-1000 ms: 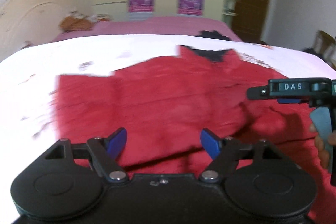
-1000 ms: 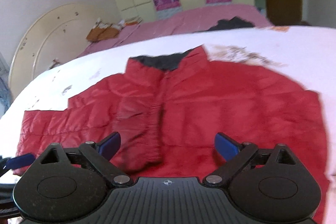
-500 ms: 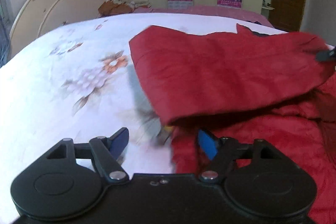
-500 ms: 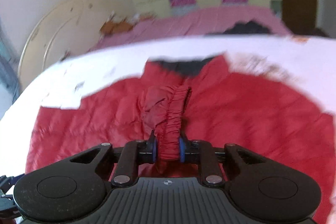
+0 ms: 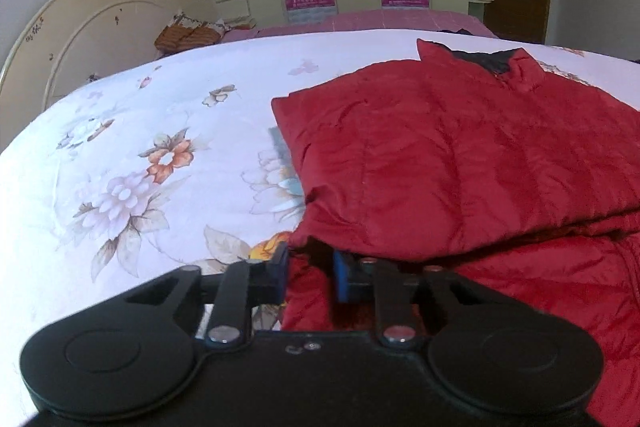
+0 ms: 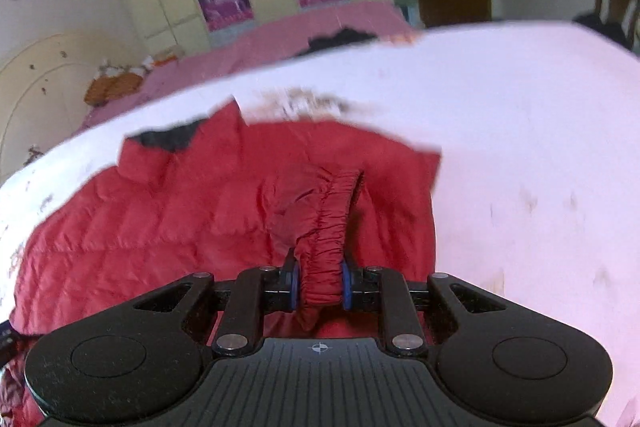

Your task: Fold large clothes

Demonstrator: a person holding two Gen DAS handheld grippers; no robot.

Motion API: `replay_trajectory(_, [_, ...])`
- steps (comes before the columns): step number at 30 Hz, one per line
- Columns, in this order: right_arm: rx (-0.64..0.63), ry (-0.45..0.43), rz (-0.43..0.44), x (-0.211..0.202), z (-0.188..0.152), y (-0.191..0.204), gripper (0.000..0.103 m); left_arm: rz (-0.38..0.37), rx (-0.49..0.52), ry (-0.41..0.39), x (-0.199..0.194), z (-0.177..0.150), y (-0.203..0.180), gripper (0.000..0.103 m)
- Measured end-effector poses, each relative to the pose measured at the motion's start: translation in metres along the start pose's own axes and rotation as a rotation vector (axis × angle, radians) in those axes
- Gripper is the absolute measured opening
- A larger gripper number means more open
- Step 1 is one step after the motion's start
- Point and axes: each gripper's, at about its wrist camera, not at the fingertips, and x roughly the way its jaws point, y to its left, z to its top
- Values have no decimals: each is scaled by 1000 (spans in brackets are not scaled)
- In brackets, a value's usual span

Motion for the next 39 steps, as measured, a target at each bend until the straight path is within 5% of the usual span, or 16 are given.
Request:
replay_trajectory(4, [55, -7, 6, -6, -2, -9, 19, -24, -53, 8, -3, 4, 10, 8])
replay_trajectory(13, [21, 6, -13, -13, -4, -12, 20, -49, -76, 39, -8, 7, 17, 9])
replay_trajectory(14, [22, 1, -11, -16, -5, -13, 23, -54, -89, 38, -11, 8, 21, 14])
replay_trajectory(16, [17, -27, -18, -25, -3, -14, 60, -58, -116, 38, -18, 10, 29, 19])
replay_trajectory(18, [-10, -70, -23, -33, 1, -12, 69, -55, -136, 35, -25, 12, 35, 20])
replay_trajectory(26, [-6, -77, -29, -17, 22, -17, 69, -63, -168, 12, -33, 34, 39, 22])
replay_trajectory(36, [-3, -30, -35, 20, 40, -19, 68, -68, -75, -9, -3, 68, 5, 23])
replay_trajectory(38, [-19, -32, -27, 22, 41, -18, 58, -70, -56, -9, 5, 72, -1, 23])
replay_trajectory(39, [-18, -20, -10, 24, 42, -18, 35, -71, -50, -7, 8, 73, -3, 23])
